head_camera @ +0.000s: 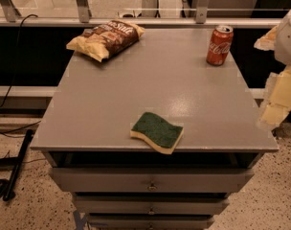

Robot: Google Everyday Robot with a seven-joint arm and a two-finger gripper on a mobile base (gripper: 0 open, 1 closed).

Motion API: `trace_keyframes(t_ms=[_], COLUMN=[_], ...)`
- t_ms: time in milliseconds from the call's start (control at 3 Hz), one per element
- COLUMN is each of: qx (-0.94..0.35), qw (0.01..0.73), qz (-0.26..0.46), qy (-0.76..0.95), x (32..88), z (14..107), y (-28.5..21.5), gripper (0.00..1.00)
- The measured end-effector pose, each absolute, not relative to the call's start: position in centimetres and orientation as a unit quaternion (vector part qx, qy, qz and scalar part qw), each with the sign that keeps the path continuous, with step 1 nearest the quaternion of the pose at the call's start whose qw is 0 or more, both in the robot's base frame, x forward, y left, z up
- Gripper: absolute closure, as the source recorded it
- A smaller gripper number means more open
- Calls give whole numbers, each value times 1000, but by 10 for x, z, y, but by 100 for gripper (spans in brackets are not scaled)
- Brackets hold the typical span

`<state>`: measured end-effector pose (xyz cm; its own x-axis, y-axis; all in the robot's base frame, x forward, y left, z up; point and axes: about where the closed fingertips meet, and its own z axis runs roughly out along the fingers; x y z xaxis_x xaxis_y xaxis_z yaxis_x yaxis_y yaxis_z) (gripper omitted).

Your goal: Move coke can near brown chip bag

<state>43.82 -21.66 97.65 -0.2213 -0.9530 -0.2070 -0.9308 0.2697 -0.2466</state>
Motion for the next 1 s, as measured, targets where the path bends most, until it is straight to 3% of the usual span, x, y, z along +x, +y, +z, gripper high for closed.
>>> trace_keyframes(t_ms=[667, 1000], qx=[-585, -534], qw=[182, 222], qz=[-26, -16], qy=[790, 816], x=[462, 513], z=[964, 945], y=[-229, -263], gripper=[0, 0])
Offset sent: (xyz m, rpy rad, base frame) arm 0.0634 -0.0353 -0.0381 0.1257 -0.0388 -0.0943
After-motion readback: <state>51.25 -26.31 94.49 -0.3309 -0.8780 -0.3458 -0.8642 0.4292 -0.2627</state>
